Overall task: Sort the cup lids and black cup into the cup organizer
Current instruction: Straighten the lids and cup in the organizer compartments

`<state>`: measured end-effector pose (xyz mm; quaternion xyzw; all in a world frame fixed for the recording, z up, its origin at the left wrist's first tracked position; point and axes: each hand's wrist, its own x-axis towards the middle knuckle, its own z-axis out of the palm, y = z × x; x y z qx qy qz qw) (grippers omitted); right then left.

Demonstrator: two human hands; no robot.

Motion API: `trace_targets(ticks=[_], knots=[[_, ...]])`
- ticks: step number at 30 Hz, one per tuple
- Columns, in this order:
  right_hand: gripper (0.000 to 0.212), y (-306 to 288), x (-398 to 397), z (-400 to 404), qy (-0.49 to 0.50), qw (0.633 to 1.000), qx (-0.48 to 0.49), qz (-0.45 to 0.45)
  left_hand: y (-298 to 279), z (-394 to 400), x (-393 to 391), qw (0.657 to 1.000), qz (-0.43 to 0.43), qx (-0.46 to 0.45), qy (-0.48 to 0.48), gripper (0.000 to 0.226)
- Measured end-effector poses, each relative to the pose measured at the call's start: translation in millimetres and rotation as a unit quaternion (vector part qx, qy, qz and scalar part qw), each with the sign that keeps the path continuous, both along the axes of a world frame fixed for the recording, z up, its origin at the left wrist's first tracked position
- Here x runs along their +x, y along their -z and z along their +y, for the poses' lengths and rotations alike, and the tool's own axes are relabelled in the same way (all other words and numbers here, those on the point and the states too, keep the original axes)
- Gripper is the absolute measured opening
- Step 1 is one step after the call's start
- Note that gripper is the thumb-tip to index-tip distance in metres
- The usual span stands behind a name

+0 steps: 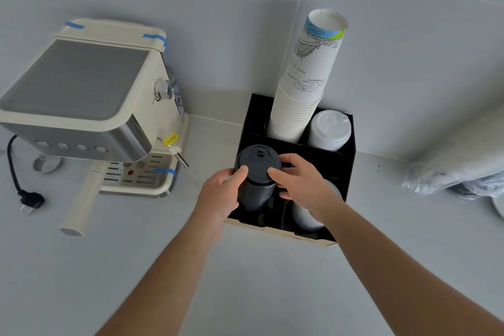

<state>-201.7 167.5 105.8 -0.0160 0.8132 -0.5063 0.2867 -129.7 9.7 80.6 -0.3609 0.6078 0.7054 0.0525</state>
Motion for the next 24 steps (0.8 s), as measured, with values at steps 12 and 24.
trace_targets(ticks=[12,24], knots=[[0.019,-10,8,-2,-0.033,0.999,-0.021,0.015,-9,3,1,1.0,-0.008,0.002,-0.016,0.007],[0.024,-8,6,-4,-0.011,1.0,0.0,0.0,-25,7,-1,0.999,-0.026,0.021,-0.038,0.014]])
